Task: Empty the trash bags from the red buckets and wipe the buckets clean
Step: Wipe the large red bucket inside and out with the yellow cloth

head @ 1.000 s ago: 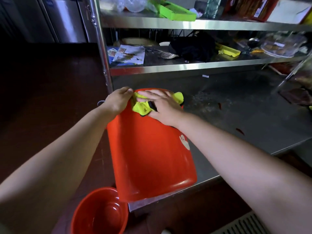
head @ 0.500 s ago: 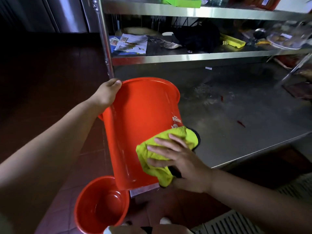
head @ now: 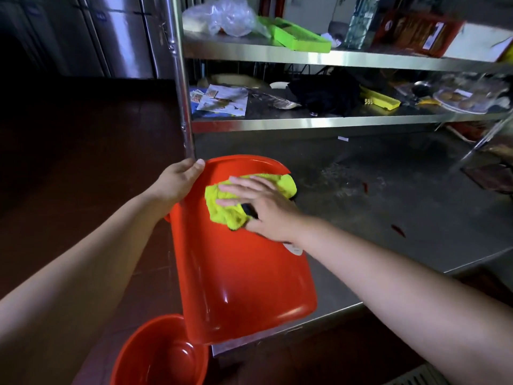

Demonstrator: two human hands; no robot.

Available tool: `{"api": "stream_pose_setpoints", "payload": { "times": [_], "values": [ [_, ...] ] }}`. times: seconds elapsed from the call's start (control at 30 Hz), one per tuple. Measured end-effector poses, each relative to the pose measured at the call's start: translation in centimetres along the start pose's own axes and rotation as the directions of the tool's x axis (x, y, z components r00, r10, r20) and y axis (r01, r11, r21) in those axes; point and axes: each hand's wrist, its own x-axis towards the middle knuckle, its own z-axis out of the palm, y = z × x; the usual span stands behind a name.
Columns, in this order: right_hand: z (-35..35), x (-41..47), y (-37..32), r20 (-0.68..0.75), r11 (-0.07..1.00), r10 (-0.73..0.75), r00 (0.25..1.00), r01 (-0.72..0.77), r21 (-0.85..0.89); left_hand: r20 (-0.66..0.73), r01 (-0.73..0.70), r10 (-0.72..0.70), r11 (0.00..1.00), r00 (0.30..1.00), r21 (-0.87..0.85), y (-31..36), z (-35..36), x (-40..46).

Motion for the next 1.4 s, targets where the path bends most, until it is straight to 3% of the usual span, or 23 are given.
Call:
{"api": "stream_pose_setpoints", "payload": {
  "times": [0.13, 0.27, 0.57, 0.63, 0.77, 0.87, 1.03, 1.23, 1.33, 1.4],
  "values": [
    [-0.9, 3.9, 1.7, -0.014, 0.994, 0.112, 0.994, -0.112, 0.015, 0.03, 0.033, -0.033, 0.999, 0.999, -0.01, -0.8, -0.4, -0.1],
    [0.2, 3.6, 0.2, -0.014, 0.998, 0.061, 0.998, -0.062, -0.034, -0.001, 0.057, -0.057, 0.998, 0.998, -0.04, -1.4, -1.4, -0.6],
    [1.7, -9.0, -4.8, -0.014, 0.987, -0.051, 0.999, 0.053, 0.152, 0.117, 0.062, -0.055, 0.996, 0.992, -0.062, -1.1, -3.6, -1.6],
    [2.0, -11.2, -5.3, 0.018, 0.988, -0.081, 0.997, 0.078, 0.134, 0.083, 0.06, -0.062, 0.998, 0.995, 0.02, -0.5, -3.4, -1.2],
    [2.4, -12.4, -6.5, 0.083, 0.982, -0.183, 0.98, 0.179, 0.059, -0.024, -0.002, 0.011, 0.931, 1.0, 0.364, 2.4, -1.1, 0.6],
    [2.4, -11.8, -6.8, 0.092, 0.977, -0.215, 0.972, 0.212, 0.036, -0.035, 0.081, -0.073, 0.882, 0.997, 0.464, 3.9, 0.4, 1.0],
    [1.5, -9.6, -5.2, 0.102, 0.975, -0.222, 0.97, 0.223, 0.001, -0.09, 0.202, -0.184, 0.946, 0.979, 0.255, 2.3, -0.6, 1.1],
    [0.2, -2.4, -1.1, -0.061, 0.992, -0.015, 0.998, 0.022, 0.121, -0.129, 0.196, -0.186, 0.979, 0.974, 0.065, 0.8, -0.8, -1.3],
    [-0.7, -0.2, 1.6, -0.103, 0.936, 0.209, 0.972, -0.169, 0.31, -0.165, 0.195, -0.186, 0.98, 0.968, 0.04, 0.0, -0.6, -3.2],
    [-1.0, 0.4, 2.6, -0.093, 0.831, 0.429, 0.898, -0.353, 0.429, -0.18, 0.203, -0.196, 0.979, 0.964, 0.022, -0.8, -0.8, -4.6]
  ]
}}
